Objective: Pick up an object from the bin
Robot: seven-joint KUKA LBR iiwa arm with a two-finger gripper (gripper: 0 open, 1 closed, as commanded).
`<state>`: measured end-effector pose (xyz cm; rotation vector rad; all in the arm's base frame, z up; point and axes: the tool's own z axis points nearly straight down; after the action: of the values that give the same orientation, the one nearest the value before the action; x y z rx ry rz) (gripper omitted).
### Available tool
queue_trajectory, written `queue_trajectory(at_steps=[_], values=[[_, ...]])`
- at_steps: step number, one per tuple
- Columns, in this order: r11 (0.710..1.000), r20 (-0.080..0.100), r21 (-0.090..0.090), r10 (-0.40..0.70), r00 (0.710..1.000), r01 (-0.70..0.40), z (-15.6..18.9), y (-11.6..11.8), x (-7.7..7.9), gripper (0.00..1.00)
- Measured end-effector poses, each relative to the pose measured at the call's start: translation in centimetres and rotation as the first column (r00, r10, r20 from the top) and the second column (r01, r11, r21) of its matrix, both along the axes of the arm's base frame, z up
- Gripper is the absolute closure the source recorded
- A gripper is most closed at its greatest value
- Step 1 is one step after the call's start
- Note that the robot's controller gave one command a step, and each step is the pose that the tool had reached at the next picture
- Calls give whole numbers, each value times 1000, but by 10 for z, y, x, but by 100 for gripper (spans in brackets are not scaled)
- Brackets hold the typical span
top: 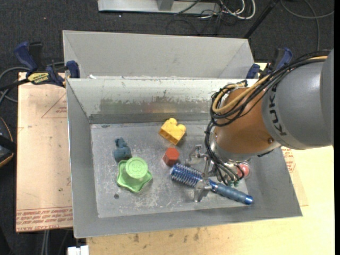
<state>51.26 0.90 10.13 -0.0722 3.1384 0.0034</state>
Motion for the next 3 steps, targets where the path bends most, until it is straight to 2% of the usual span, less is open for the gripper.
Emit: queue_trajectory(at_steps=[1,2,3], values=[[990,0,-1,-139,990,139,-2,1,12,0],[988,11,0,-154,988,154,-26,9,8,0],[988,4,-1,-153,988,153,-23,9,11,0]])
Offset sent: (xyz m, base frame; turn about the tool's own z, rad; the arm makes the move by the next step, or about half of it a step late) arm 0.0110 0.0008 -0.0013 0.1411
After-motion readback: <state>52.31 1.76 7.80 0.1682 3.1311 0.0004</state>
